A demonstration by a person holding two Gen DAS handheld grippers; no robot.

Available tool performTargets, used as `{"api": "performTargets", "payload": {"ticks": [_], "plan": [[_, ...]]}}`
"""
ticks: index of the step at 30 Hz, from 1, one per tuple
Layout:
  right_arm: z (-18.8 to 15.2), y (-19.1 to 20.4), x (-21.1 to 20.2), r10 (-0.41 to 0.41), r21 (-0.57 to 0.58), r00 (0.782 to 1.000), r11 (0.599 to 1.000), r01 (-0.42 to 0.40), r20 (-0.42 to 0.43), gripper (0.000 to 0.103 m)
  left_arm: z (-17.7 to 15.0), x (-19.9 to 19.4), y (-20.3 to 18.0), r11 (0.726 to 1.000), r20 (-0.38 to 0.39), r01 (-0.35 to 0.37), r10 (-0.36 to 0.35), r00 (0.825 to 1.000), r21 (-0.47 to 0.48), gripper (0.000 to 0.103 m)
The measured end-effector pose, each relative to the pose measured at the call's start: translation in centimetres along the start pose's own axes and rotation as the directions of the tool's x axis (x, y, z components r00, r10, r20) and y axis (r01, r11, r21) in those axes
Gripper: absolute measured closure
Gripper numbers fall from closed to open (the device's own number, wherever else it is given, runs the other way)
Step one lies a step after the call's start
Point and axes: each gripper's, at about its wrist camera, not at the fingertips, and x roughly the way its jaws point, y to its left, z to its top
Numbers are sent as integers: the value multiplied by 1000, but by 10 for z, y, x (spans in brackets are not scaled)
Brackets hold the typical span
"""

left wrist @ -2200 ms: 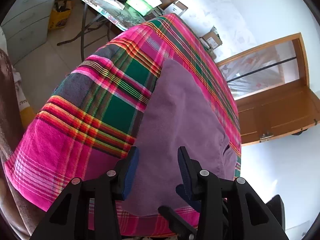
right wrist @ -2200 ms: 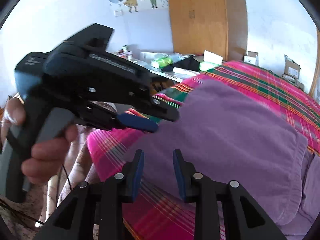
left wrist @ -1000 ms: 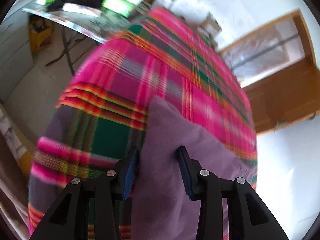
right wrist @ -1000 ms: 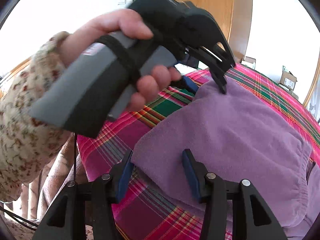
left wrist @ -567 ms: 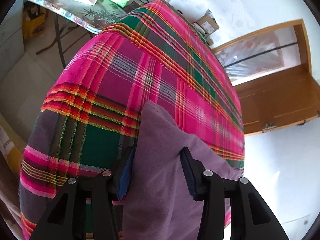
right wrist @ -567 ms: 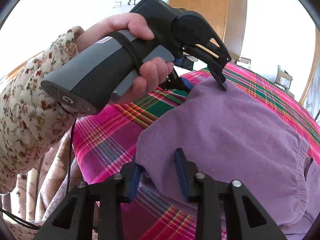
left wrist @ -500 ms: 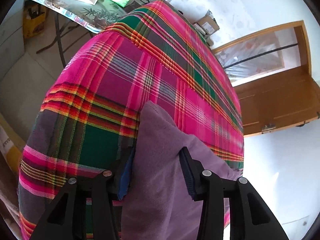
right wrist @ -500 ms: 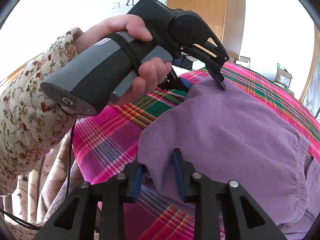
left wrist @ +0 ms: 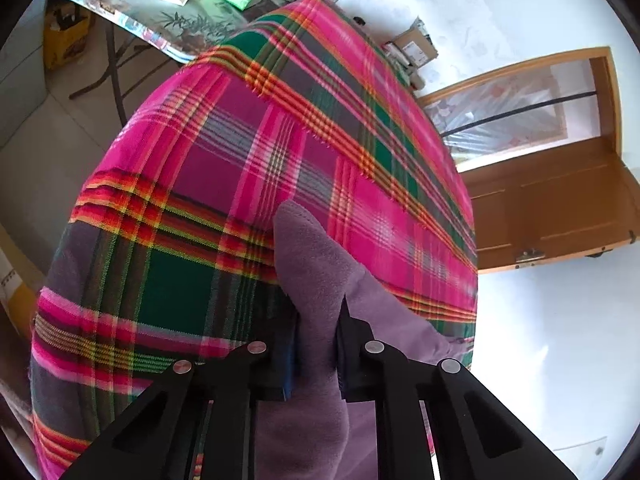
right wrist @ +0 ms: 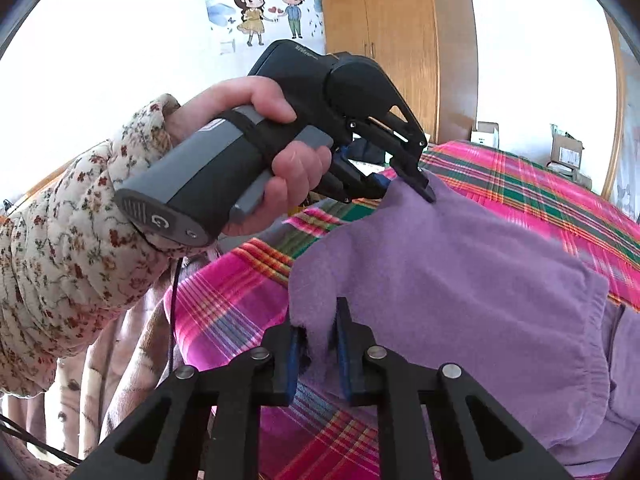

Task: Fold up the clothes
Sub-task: 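Close the left tool on the purple garment's end while the right tool hovers, then lift the gripped garment end with the left tool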

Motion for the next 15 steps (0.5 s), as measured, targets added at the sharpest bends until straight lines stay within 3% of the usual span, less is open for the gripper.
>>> {"api": "performTargets", "payload": {"ticks": [5,15], "plan": [[-9,-9,-4,20,24,1000,1000,-20,10,87,-2,-15,-2,1000,30,-11,10,999,5,88],[6,-4,-8,110,14,992,994,-111,54,87,-4,-57,-9,997,99,-80,78,992,16,88]]}}
